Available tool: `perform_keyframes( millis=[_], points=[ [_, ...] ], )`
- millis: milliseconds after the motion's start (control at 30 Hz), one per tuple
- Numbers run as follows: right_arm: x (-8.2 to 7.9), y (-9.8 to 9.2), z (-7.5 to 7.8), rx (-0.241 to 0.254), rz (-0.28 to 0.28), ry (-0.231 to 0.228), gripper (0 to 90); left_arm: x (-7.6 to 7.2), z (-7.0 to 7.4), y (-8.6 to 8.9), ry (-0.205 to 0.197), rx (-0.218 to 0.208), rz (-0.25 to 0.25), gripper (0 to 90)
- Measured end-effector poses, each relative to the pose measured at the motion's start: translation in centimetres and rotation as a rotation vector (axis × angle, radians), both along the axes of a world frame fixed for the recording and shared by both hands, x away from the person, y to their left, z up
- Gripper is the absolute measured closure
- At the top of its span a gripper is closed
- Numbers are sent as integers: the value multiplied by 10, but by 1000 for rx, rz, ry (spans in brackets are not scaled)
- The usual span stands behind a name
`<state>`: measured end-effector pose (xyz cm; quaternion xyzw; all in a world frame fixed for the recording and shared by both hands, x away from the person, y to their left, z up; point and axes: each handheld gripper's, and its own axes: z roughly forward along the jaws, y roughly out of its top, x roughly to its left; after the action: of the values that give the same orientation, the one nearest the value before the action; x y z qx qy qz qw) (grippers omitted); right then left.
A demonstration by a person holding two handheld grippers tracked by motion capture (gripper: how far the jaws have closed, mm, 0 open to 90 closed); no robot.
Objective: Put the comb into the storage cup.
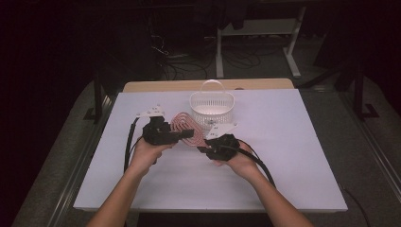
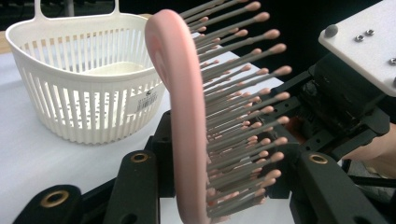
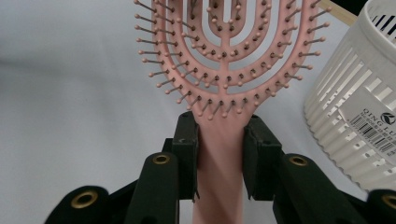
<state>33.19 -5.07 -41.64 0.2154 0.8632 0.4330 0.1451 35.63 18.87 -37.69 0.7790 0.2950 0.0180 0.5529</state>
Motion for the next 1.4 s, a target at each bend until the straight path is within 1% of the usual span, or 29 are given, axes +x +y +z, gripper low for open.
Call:
perform_keyframes(
  millis=[67, 267, 333, 467, 800, 1000, 1033, 1067, 1167, 1367, 1400],
  points=[
    [0, 0, 0, 0, 0, -1, 683, 0, 0, 0, -2, -9, -5, 591],
    [0, 3, -1, -3, -1, 3, 686, -2, 2, -1, -13, -17, -19, 619],
    [0, 4, -1, -1, -2, 2, 687, -2, 2, -2, -10, -29, -29, 633],
    [0, 4, 0, 4, -7, 6, 688, -4, 3, -3, -28, -30, -31, 639],
    [1, 4, 0, 21, 3, 19, 679, -5, 5, -2, -48, -34, -28, 642],
    [1, 3, 0, 47, 4, 32, 585, -4, 5, 0, -58, -36, -13, 643],
    [1, 3, 0, 47, 4, 32, 585, -4, 5, 0, -58, -36, -13, 643],
    [1, 3, 1, 50, -2, 33, 540, -4, 6, 1, -61, -36, -7, 643],
    [2, 2, 1, 63, -5, 40, 476, -3, 6, 4, -63, -36, 1, 643],
    [5, -2, 1, 79, -4, 68, 401, -2, 8, 9, -70, -40, 18, 643],
    [5, -2, 1, 79, -4, 68, 401, -2, 8, 9, -70, -40, 18, 643]
  ],
)
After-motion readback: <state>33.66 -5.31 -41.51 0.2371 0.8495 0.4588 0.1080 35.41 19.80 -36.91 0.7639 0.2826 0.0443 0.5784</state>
